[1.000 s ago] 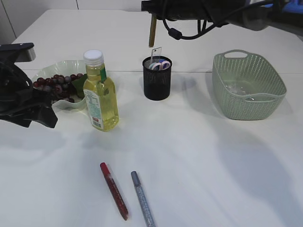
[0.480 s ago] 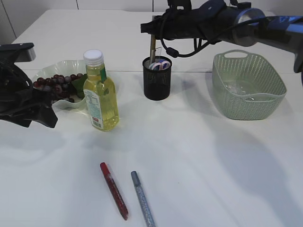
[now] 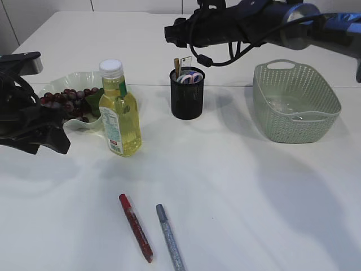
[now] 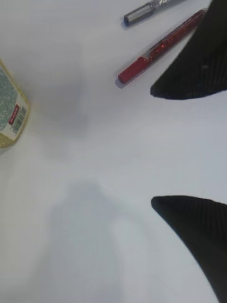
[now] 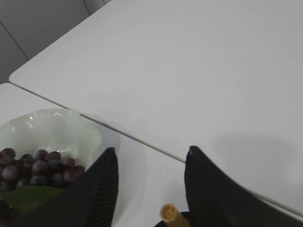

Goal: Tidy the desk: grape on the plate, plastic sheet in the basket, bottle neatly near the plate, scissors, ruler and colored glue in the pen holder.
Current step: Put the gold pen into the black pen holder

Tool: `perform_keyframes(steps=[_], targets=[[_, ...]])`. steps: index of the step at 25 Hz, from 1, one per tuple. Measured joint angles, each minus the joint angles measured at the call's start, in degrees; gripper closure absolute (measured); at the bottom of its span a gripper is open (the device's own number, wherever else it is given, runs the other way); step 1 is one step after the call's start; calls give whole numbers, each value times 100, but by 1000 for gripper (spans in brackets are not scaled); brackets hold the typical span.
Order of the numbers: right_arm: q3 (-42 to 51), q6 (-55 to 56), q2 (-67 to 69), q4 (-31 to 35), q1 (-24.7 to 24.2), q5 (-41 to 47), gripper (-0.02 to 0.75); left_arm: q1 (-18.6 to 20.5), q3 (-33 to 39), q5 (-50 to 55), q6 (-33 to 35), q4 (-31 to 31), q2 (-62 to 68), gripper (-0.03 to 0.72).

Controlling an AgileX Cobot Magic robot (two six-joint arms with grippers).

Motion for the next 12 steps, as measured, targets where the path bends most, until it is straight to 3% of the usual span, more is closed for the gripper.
perform_keyframes(steps=[3, 9, 12], targets=[[0, 637, -263, -532, -25, 461, 360, 0, 0, 0, 0, -13, 0, 223], [0, 3466, -1081, -3370, -25, 1924, 361, 0, 0, 0, -5, -13, 0, 230], [0, 4371, -1525, -4072, -25, 2813, 361, 0, 0, 4, -5, -26, 0, 231]])
